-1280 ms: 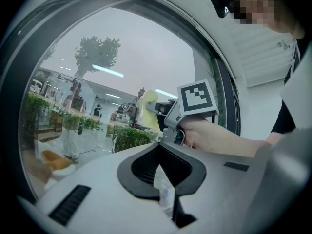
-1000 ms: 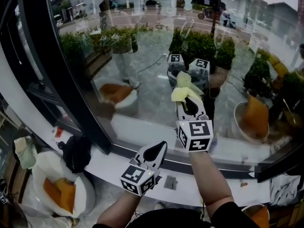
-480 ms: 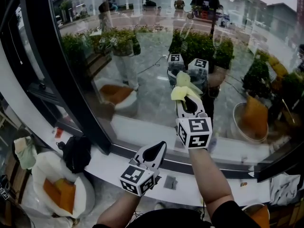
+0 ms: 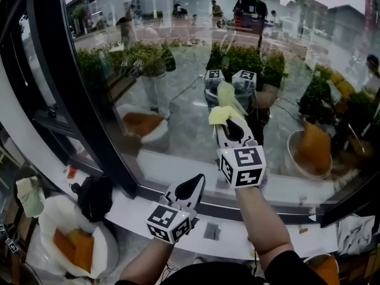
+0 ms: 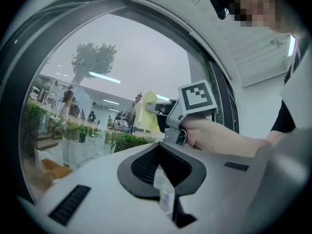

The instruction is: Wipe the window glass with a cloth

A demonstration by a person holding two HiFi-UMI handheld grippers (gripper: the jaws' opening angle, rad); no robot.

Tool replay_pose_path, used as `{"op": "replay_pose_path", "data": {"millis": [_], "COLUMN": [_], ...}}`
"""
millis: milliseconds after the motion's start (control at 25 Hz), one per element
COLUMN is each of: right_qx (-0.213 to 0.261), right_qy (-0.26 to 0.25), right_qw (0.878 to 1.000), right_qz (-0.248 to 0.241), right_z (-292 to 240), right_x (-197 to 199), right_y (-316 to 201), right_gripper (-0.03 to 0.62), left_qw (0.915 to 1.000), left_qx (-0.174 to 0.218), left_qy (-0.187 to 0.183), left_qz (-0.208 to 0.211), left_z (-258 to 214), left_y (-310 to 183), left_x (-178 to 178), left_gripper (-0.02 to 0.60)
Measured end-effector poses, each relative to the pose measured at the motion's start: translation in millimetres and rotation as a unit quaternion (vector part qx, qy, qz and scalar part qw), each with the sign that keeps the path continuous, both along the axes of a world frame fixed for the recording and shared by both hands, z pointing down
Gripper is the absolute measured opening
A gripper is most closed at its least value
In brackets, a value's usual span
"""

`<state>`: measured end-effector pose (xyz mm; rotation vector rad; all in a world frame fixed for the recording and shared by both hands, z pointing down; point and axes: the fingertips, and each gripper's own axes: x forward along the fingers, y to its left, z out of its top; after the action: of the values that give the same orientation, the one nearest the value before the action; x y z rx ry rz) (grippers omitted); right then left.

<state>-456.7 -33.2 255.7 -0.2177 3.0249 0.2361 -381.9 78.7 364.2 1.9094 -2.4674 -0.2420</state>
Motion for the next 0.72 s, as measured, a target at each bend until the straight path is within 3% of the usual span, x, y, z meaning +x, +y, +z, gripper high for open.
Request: {"op": "replay_pose_path", "data": {"millis": [360, 720], "right_qx": [0.031, 0.045], "right_qy": [-0.027, -0.023], "right_qw": [0.999, 0.998], "right_qz": [0.020, 0.035], "right_z": [-55.8, -56.2], "right_x": [5.3, -2.4], "right_y": [-11.3, -24.5], "right_gripper": [0.054, 0.052], "left_qw": [0.9992, 0.9982], "left_qx": [0.023, 0.034], "left_qy": [-0.020, -0.032], "left_qz": [0.026, 0.037], "left_z": [-31.4, -49.1], "left_y": [-20.6, -38.8], "left_x": [3.4, -5.3], "left_gripper": [0.008, 0.008]}}
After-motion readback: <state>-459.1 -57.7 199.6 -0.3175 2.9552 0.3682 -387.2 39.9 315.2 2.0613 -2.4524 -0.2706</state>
